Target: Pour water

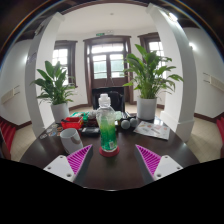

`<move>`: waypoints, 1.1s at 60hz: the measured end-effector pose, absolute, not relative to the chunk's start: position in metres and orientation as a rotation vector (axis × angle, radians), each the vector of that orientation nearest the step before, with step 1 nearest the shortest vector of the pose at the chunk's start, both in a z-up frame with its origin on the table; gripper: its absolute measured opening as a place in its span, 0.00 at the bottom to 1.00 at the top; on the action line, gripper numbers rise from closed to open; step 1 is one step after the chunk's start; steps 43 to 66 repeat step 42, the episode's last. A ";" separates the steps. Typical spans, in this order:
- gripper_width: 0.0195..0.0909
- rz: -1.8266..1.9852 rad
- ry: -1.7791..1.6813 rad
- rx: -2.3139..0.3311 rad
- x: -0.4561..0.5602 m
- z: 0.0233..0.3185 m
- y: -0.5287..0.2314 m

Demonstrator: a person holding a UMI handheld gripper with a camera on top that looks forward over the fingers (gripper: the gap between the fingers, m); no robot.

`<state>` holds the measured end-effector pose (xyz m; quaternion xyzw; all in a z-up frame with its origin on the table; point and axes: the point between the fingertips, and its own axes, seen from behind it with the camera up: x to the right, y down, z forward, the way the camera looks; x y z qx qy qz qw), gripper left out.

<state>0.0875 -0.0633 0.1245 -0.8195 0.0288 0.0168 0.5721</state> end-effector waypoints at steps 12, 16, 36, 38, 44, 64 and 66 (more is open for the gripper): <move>0.93 -0.013 0.081 -1.904 0.097 0.148 -0.102; 0.93 -0.015 0.099 -1.896 0.103 0.155 -0.112; 0.92 -0.034 0.113 -1.839 0.108 0.189 -0.136; 0.92 -0.036 0.111 -1.837 0.108 0.190 -0.136; 0.92 -0.041 0.103 -1.830 0.107 0.193 -0.136; 0.92 -0.041 0.103 -1.830 0.107 0.193 -0.136; 0.92 -0.041 0.103 -1.830 0.107 0.193 -0.136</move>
